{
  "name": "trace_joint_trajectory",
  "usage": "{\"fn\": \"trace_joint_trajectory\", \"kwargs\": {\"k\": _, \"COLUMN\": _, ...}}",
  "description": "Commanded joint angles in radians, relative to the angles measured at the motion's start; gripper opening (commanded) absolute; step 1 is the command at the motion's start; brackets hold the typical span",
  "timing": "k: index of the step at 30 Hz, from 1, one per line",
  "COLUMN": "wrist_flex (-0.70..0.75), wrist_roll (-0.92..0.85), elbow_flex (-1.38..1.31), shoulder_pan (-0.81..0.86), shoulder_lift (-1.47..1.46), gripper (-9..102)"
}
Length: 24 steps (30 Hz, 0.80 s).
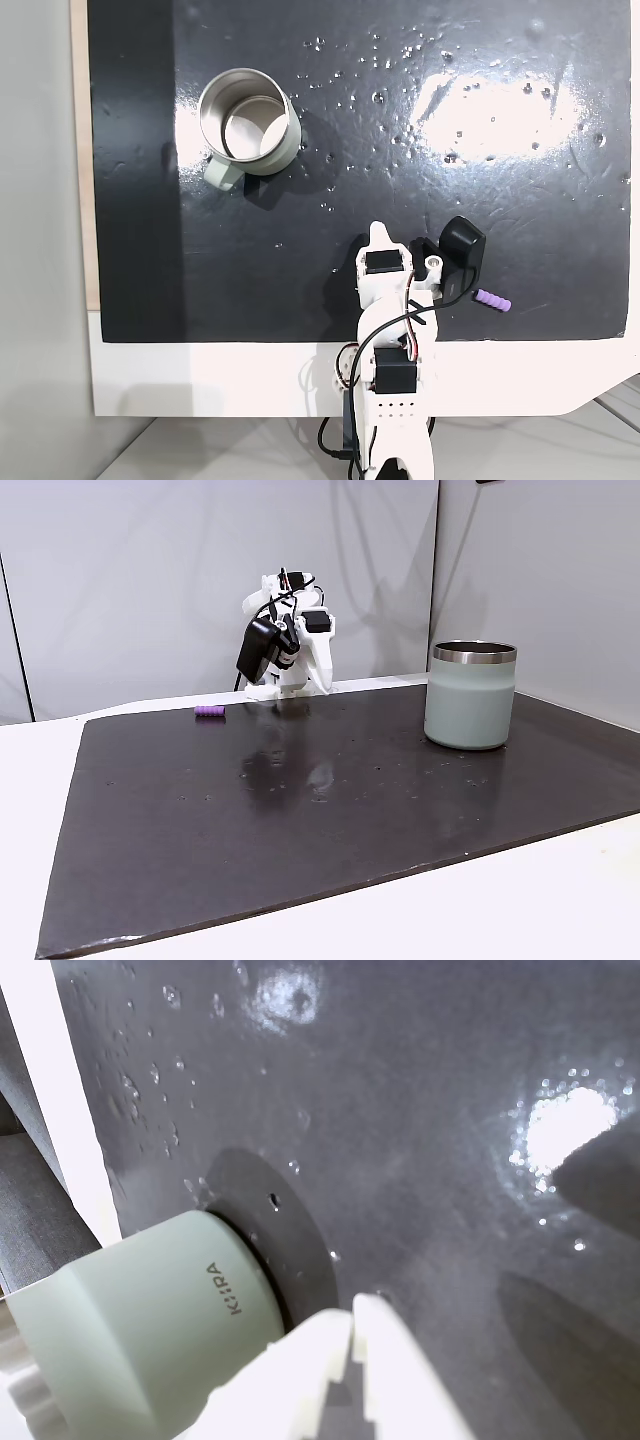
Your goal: Grasp a pengrip and put it in the cup.
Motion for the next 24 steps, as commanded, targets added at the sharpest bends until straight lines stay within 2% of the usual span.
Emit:
{"fn": "trace_joint_trajectory", "kwargs": {"k": 1, "wrist_flex": -0.035, "wrist_roll": 0.012, "elbow_flex": -0.003, "shoulder_pan": 0.017, "shoulder_lift": 0.008, "gripper": 0}}
{"fn": "trace_joint_trajectory", "kwargs": {"k": 4, "wrist_flex": -0.035, "wrist_roll": 0.003, "elbow_flex": -0.009, "shoulder_pan": 0.067, "shoulder_lift": 0.009, "gripper": 0}}
{"fn": "trace_joint_trajectory", "kwargs": {"k": 7, "wrist_flex": -0.041, "wrist_roll": -0.089, "elbow_flex": -0.040, "shoulder_pan": 0.112, "shoulder_lift": 0.009, "gripper": 0}}
{"fn": "trace_joint_trajectory", "kwargs": {"k": 13, "wrist_flex": 0.043, "wrist_roll": -0.184, "elbow_flex": -0.132, "shoulder_pan": 0.167, "shoulder_lift": -0.018, "gripper": 0}}
{"fn": "trace_joint_trajectory", "kwargs": {"k": 15, "wrist_flex": 0.094, "wrist_roll": -0.202, "elbow_flex": -0.187, "shoulder_pan": 0.181, "shoulder_lift": -0.067, "gripper": 0}}
{"fn": "trace_joint_trajectory", "kwargs": {"k": 24, "wrist_flex": 0.156, "wrist_roll": -0.258, "elbow_flex": -0.417, "shoulder_pan": 0.288, "shoulder_lift": -0.373, "gripper": 0}}
